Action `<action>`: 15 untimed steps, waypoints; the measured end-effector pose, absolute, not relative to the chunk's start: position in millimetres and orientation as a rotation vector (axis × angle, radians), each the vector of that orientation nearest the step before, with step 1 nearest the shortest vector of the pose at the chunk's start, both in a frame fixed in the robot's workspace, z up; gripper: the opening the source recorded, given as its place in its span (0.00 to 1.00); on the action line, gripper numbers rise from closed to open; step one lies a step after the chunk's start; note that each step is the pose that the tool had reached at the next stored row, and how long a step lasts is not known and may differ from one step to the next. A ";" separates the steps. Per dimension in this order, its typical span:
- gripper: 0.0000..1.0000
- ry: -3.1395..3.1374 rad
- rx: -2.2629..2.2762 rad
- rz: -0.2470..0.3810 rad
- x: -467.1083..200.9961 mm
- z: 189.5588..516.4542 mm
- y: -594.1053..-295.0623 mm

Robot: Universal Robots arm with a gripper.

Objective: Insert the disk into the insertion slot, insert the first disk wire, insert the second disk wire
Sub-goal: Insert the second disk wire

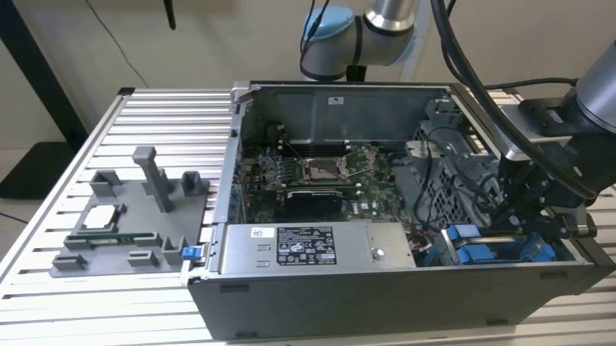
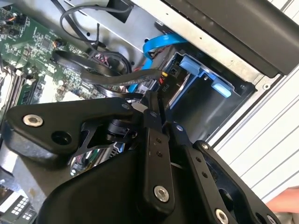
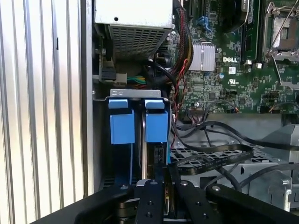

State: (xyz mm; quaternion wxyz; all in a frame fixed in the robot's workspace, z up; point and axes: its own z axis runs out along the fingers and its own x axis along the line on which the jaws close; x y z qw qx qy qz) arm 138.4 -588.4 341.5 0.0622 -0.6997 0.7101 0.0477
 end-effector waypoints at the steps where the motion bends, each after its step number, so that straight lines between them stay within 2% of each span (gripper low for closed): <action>1: 0.00 2.147 -2.115 0.144 138.4 341.5 -588.3; 15: 0.00 2.147 -2.115 0.142 138.3 337.1 -588.3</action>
